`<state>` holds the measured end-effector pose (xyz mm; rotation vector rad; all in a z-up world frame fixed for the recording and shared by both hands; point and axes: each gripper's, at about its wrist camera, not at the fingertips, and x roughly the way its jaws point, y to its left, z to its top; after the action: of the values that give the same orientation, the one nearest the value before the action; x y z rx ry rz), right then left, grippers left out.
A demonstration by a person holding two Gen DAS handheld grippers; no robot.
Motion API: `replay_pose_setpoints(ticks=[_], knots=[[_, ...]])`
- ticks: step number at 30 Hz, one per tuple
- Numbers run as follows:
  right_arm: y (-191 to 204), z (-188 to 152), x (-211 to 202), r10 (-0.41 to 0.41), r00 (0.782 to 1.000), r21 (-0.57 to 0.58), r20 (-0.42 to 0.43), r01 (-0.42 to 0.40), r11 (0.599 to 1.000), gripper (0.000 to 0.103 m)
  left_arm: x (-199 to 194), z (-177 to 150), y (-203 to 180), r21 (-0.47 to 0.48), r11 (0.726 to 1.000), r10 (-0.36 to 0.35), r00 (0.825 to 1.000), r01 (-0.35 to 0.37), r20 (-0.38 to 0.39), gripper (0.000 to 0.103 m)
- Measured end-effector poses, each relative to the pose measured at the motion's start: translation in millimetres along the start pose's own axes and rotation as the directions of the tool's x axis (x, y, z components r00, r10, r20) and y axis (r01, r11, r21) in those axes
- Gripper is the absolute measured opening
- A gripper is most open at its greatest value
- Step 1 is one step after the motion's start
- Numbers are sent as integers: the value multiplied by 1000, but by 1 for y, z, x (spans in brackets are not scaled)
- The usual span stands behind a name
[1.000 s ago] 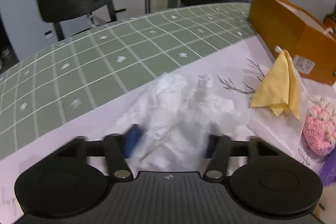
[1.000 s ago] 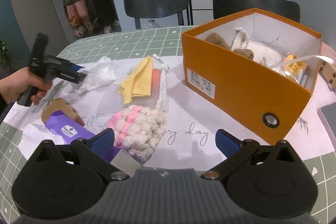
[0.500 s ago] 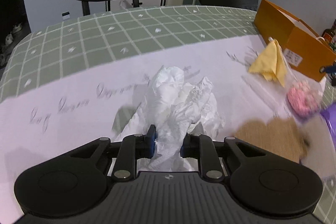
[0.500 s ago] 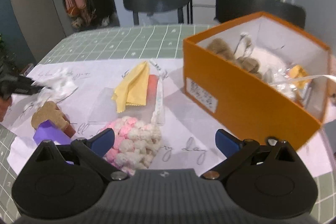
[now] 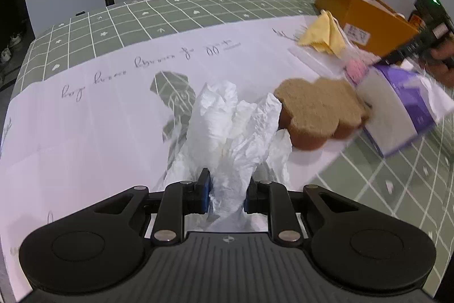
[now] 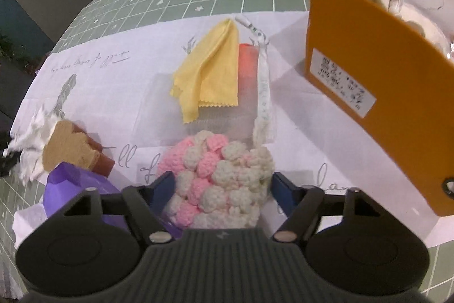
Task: Organize soft objects
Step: 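Grasp the crumpled white plastic with the left gripper while the right gripper grasps the pink-white knitted ball, then lift the white plastic and knitted ball and carry both toward the orange box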
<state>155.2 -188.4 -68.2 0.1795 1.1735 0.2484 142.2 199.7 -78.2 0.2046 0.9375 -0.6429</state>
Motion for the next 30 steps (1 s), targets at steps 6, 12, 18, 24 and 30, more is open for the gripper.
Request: replay_pose_setpoints(ticks=[6, 12, 18, 24, 30], knots=[[-21, -5, -18, 21, 999, 56, 47, -24, 998, 33, -16, -19, -2, 12, 1000, -1, 1000, 1, -23, 24], [-52, -28, -40, 14, 999, 104, 43, -19, 994, 23, -28, -34, -13, 41, 999, -8, 999, 10, -48, 24], [-72, -61, -67, 3, 999, 129, 38, -8, 992, 18, -39, -51, -39, 84, 995, -41, 996, 47, -76, 24], [-72, -105, -86, 10, 1000, 112, -19, -8, 994, 27, -41, -63, -68, 90, 988, -115, 990, 122, -81, 26], [-39, -132, -100, -189, 982, -159, -19, 184, 970, 82, -37, -59, -96, 133, 986, -96, 993, 105, -67, 80]])
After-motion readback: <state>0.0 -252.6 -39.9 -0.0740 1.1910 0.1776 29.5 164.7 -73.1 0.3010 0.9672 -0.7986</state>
